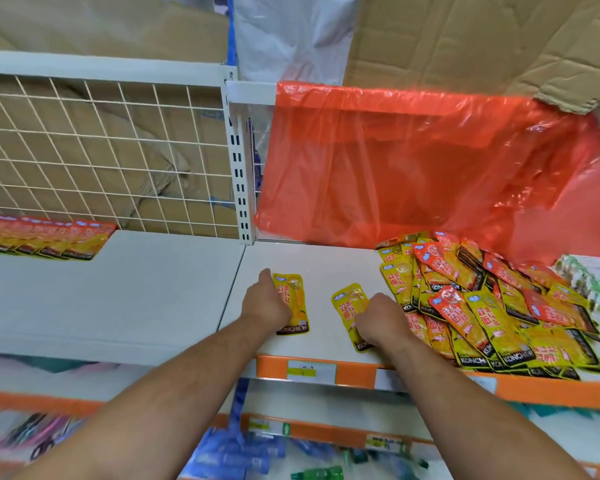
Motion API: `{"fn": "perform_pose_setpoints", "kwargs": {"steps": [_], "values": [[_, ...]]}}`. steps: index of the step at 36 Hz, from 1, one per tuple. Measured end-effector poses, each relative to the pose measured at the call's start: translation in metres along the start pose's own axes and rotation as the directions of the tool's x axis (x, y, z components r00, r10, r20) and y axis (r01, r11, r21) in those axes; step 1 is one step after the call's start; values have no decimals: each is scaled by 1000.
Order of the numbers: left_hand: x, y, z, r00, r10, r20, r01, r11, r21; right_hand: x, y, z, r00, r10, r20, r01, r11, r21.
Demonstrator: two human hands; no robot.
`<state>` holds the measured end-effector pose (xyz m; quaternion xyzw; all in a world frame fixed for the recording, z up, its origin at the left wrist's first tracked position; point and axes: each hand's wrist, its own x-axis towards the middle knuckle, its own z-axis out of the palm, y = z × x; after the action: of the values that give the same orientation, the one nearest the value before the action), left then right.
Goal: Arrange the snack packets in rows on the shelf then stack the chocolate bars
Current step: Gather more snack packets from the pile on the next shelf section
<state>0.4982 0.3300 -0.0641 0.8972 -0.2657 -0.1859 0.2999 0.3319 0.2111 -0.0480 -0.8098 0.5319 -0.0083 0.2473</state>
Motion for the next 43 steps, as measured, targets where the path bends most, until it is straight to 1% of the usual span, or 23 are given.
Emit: {"fn": "perform_pose_setpoints", "kwargs": {"steps": [2, 4, 5, 7, 10, 13, 16, 19, 28, 34, 40, 43], "values": [[-4, -2, -5, 1000, -25, -16, 24, 999, -36, -2, -2, 1, 1000, -15, -11, 15, 999, 28], [-6, -6, -8, 999, -51, -12, 50, 996, -70, -4, -6, 2, 1000, -23, -17, 25, 995, 97], [-7, -8, -9, 998, -66, -13, 64, 991, -121, -5, -8, 3, 999, -29, -22, 32, 989, 144], [-8, -13, -12, 996, -88, -20, 81, 965, -251, -7, -13, 7, 999, -36, -28, 42, 958, 284], [-7, -21, -21, 994, -101, -32, 82, 922, -379, -14, -24, 11, 1000, -22, -15, 26, 882, 470], [-4, -29, -34, 992, -123, -34, 91, 873, -478, -18, -39, 17, 999, -45, 5, 34, 833, 552], [-3, -41, -48, 991, -133, -29, 98, 845, -526, -20, -57, 25, 998, -59, 12, 40, 795, 606], [-1, -58, -66, 989, -147, -32, 107, 835, -540, -23, -78, 37, 997, -68, 27, 36, 776, 629], [21, -135, -139, 978, -201, -52, 149, 853, -500, -35, -162, 78, 994, -107, 16, 78, 805, 588], [39, -183, -191, 981, -179, -67, 126, 868, -480, -42, -229, 118, 994, -108, 3, 85, 804, 588], [63, -222, -234, 985, -157, -71, 118, 915, -386, -54, -289, 144, 993, -111, -30, 109, 824, 556], [73, -236, -248, 984, -162, -71, 126, 921, -369, -57, -309, 151, 994, -106, -15, 97, 825, 556]]}}
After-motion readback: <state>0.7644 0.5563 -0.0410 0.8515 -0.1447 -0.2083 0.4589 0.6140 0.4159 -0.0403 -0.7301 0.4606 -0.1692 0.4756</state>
